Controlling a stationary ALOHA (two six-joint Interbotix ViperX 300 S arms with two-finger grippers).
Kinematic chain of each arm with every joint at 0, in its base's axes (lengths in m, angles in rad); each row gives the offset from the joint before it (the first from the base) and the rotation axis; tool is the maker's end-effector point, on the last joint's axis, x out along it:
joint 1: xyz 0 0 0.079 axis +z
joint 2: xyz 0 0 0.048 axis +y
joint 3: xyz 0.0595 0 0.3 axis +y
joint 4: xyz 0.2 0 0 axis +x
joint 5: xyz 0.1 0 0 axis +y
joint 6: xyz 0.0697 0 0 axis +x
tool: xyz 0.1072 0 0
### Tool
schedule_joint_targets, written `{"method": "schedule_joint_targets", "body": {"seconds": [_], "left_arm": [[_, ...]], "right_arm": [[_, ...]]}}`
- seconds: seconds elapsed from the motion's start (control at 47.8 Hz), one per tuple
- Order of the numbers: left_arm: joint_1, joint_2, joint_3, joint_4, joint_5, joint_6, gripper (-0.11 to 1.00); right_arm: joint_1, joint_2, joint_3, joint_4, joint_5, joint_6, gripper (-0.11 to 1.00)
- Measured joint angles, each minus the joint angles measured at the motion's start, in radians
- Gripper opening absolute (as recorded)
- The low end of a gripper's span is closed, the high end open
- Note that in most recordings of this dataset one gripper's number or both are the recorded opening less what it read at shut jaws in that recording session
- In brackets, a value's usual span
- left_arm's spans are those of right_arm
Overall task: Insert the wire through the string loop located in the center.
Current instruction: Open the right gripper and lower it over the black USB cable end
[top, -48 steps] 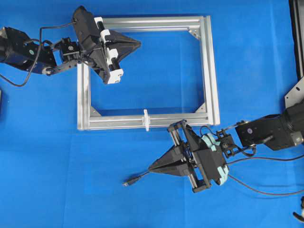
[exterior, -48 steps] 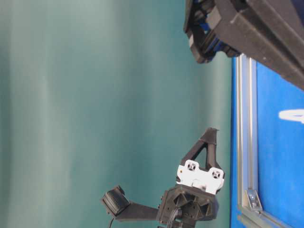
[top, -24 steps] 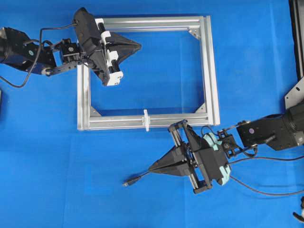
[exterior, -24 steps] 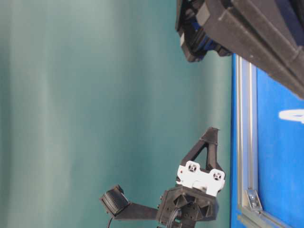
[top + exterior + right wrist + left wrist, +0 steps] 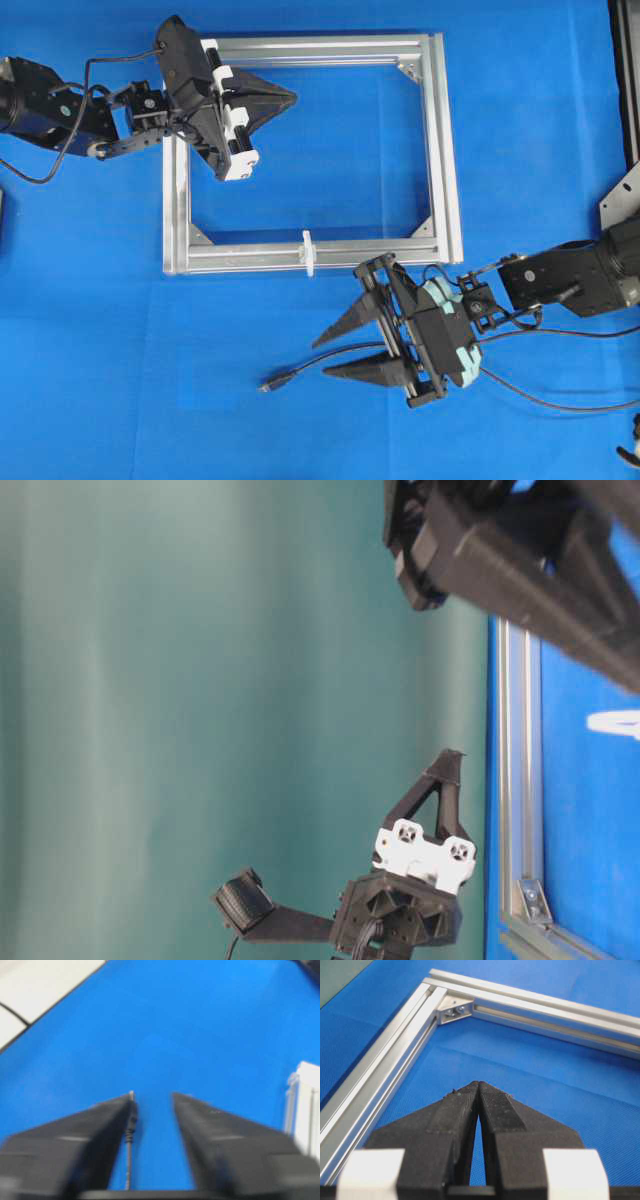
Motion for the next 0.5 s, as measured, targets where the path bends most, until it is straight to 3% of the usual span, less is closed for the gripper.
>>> {"method": "schedule_joint_targets", "body": {"seconds": [0.105,0.167,0.251,0.502], "left_arm": [[0.0,0.0,0.002,0.0,0.0,0.002,0.0],[0.0,0.0,0.002,0.0,0.0,0.002,0.0],[0.0,0.0,0.0,0.0,0.0,0.002,0.0],[0.005,0.0,0.002,0.0,0.002,0.002,0.0]], "right_arm": [[0.0,0.0,0.0,0.0,0.009,0.0,0.8],[0.002,0.0,0.0,0.002,0.014,0.0,0.91],[0.002,0.0,0.0,0.005,0.018,0.0,0.87],[0.0,0.014,-0.031,0.023,0.101,0.002,0.9]]}}
